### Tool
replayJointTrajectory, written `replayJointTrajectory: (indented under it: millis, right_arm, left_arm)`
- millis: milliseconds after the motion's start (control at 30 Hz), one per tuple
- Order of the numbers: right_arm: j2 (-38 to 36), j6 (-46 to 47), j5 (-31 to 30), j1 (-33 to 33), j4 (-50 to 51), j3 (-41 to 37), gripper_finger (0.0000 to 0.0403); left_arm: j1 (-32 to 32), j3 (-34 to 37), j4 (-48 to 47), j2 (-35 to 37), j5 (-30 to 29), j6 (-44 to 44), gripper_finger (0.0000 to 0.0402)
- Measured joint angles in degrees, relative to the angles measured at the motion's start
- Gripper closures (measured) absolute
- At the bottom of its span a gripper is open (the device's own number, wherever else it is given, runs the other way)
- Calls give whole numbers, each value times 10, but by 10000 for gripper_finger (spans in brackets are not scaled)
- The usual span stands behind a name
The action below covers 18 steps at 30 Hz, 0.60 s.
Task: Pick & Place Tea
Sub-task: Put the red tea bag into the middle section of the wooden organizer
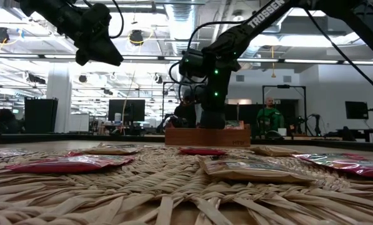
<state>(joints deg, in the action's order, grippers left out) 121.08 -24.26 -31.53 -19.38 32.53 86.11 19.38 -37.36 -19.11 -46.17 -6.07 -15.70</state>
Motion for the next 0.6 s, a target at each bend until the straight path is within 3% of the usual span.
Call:
replayJointTrajectory:
  millis: [233,600]
  right_arm:
    - [0,2,1,0,-2,0,384]
    - [0,2,-20,4,19,19,281]
  left_arm:
    - [0,0,0,0,0,0,301]
    - [0,0,0,0,0,0,301]
